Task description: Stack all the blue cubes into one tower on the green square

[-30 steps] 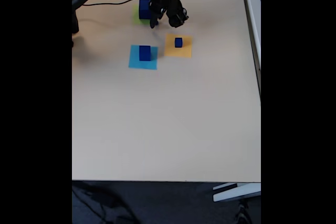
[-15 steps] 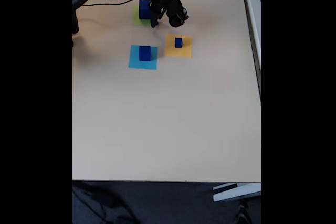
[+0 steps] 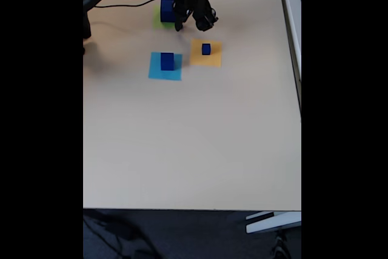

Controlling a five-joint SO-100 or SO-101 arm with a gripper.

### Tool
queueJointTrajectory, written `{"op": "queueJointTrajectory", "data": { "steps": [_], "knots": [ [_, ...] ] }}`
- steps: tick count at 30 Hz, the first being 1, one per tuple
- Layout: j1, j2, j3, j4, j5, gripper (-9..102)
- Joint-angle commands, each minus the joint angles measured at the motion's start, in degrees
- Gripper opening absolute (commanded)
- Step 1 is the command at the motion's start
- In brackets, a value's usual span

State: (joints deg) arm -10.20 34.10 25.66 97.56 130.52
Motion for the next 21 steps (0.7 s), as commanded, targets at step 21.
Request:
{"op": "queueJointTrajectory", "data": {
  "steps": [21],
  "knots": [
    [1.05, 2.46, 1.05, 0.09, -0.79, 3]
  ]
}}
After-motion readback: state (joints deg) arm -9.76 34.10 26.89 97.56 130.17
